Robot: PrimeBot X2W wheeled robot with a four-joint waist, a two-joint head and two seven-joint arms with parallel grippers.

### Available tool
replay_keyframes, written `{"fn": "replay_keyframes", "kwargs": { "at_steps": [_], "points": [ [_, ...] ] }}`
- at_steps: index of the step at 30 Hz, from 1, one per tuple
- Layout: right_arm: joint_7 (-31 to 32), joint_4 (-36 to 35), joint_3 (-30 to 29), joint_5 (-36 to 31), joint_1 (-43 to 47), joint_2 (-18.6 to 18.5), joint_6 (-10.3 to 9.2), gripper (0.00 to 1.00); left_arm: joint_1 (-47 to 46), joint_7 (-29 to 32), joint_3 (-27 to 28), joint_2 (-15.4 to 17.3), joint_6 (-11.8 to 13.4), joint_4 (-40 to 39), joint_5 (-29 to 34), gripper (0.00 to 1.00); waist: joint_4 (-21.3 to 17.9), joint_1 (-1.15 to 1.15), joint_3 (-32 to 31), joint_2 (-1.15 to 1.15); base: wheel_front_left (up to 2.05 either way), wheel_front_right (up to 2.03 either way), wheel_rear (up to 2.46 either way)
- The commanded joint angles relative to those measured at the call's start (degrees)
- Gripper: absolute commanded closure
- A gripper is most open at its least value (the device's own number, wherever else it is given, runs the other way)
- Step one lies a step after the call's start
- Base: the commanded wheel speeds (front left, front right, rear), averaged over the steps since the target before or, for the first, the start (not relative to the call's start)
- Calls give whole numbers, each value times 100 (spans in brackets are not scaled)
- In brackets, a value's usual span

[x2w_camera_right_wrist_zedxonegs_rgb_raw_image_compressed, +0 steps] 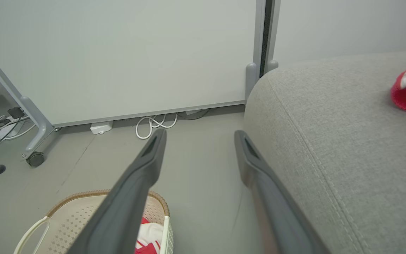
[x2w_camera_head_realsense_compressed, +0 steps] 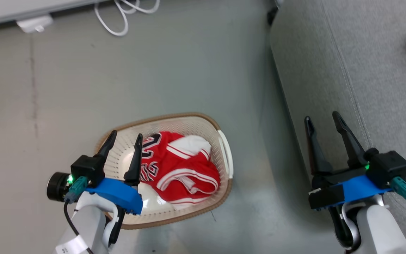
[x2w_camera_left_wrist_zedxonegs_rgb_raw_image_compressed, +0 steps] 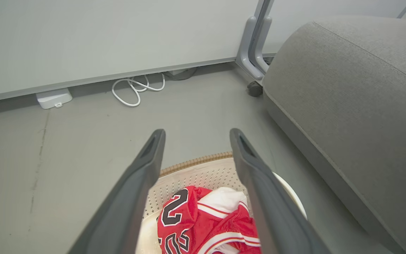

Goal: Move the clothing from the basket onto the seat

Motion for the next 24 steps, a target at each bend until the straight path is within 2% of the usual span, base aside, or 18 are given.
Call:
{"fn": "replay_keyframes", "kwargs": {
  "at_steps": [1, 14, 24],
  "points": [
    [-87, 51, 82, 52, -184, 9, 1, 0, -238, -15, -130, 82, -8, 98, -25, 0, -507, -1, 627, 0, 0, 0, 0],
    [-383, 329, 574, 425, -831, 10, 1, 0, -1354, 119, -1490, 658, -8, 1183, -195, 0, -1188, -1, 1867, 0, 0, 0, 0],
    [-401, 24, 789, 723, -1197, 10, 1, 0, -2071, 390, -2637, 1184, -8, 1645, -275, 0, -1466, -1, 2591, 0, 0, 0, 0]
  ]
}}
